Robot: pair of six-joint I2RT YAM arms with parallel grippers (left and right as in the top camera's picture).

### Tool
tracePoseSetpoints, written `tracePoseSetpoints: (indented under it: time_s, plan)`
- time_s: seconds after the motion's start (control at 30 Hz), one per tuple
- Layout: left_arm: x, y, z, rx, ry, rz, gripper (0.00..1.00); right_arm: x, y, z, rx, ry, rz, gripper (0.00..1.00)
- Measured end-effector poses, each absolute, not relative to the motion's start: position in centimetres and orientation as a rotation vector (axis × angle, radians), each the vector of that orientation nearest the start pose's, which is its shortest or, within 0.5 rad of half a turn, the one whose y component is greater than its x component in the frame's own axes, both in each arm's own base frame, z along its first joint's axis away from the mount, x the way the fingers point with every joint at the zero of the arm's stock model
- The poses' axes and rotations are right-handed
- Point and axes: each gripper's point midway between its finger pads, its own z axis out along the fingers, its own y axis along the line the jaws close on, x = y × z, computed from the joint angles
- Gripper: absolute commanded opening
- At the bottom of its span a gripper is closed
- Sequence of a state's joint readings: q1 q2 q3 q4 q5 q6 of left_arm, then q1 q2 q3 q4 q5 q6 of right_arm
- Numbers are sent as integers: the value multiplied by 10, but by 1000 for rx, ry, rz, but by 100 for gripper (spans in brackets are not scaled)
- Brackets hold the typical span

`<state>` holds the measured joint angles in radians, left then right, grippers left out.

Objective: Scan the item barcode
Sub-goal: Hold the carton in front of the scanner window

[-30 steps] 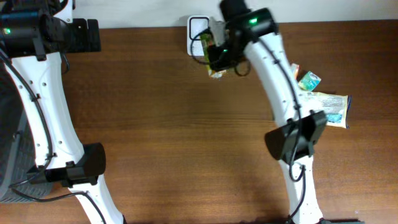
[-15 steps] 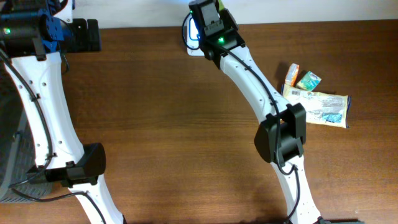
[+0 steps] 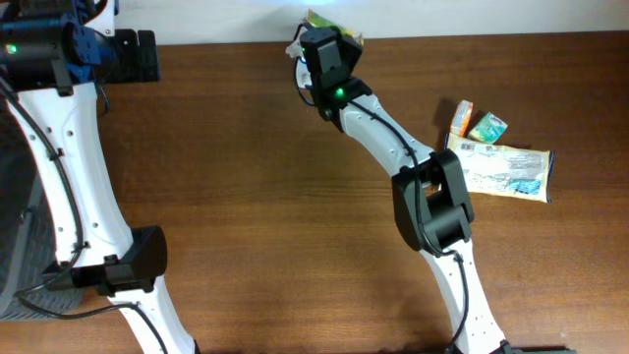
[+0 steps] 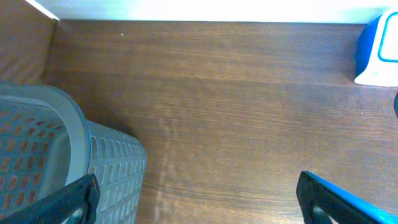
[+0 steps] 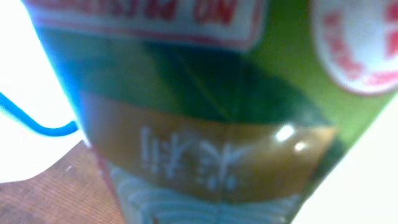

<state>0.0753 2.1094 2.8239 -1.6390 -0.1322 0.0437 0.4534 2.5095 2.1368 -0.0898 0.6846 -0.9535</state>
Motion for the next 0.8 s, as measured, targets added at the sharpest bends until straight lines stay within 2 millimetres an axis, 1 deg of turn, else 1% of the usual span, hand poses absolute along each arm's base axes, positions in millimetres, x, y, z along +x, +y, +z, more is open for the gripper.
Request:
tracePoseSetpoints:
  time_s: [0.17,0.3,0.4,0.53,0.8]
  plan:
    - [445,56,351,-95,2495,214,99,656,196,142,-931,1787,-1034,4]
    - [445,56,351,-95,2495,214,99,659,196,134,-950,1767,-1063,4]
    - [445,56,351,-95,2495,214,99,662,197,133,-947,1741,-1080,4]
    - [445,56,351,-95,2495,214,99,664,198,129,-957,1731,-1094,4]
    - [445,56,351,-95,2495,214,99,664,198,128,-961,1731,-1097,4]
